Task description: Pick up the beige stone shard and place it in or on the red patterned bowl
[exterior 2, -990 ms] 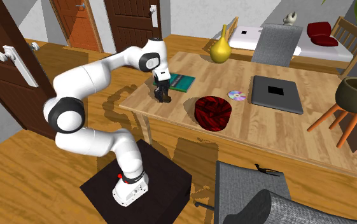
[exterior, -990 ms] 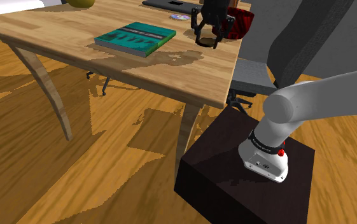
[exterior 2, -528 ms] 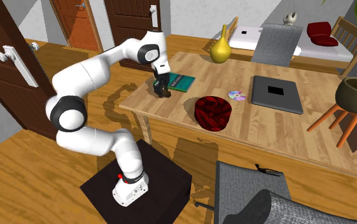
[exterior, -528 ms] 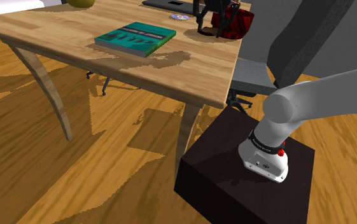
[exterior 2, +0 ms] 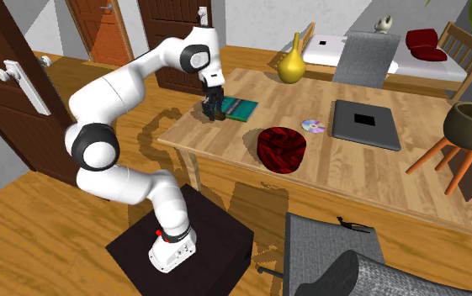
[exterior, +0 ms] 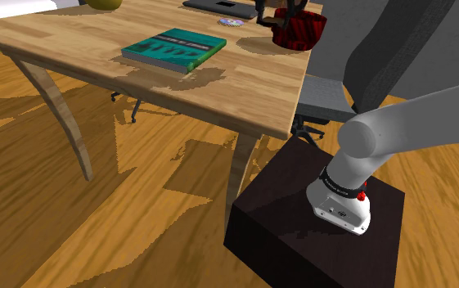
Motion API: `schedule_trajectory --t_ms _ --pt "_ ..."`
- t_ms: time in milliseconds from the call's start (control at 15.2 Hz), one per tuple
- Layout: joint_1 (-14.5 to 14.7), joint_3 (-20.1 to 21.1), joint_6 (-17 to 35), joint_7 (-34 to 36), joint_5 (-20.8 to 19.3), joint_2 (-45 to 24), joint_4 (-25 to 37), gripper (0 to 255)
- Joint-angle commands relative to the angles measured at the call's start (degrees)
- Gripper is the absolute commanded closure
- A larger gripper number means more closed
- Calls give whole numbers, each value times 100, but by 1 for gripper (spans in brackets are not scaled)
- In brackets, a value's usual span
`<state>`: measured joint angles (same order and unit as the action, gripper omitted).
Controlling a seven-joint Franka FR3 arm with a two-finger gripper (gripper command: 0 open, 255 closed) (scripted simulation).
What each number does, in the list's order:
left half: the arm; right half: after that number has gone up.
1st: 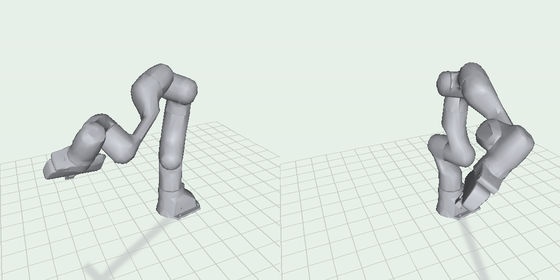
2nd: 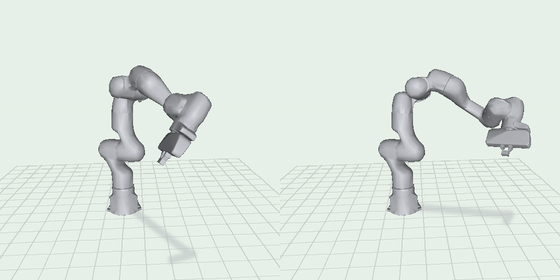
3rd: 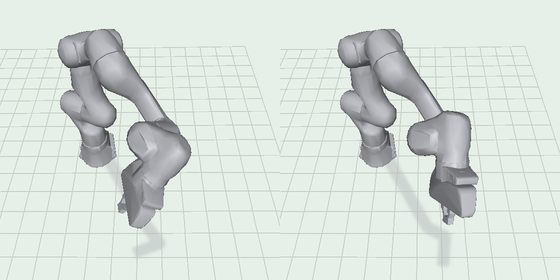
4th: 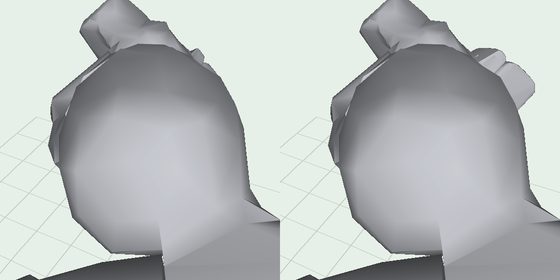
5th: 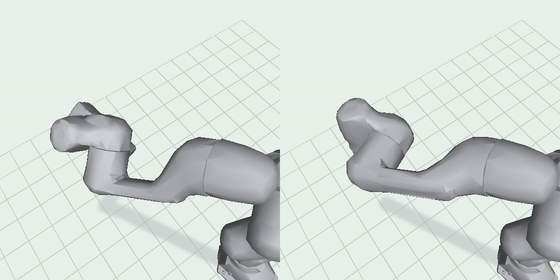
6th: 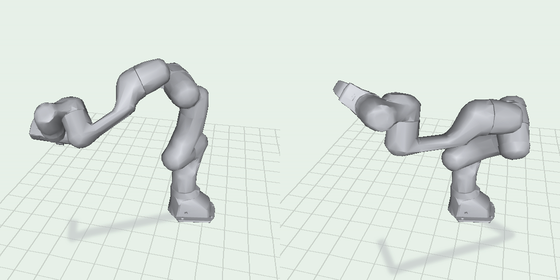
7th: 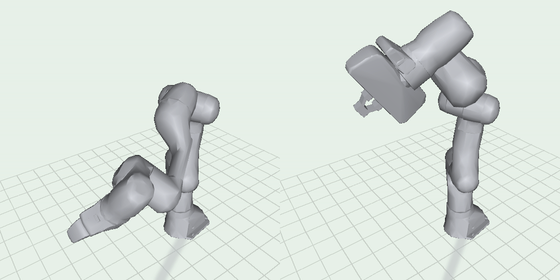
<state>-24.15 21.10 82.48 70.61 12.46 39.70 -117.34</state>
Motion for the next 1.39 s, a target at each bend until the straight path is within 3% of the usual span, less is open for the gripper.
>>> schedule_trajectory --t_ms 0,660,1320 --pt "-18 -15 -139 11 -26 -75 211 255" --pt "-97 -41 -789 95 -129 -468 1248 255" --pt "-420 -1003 -562 -1187 -741 -1073 1480 255"
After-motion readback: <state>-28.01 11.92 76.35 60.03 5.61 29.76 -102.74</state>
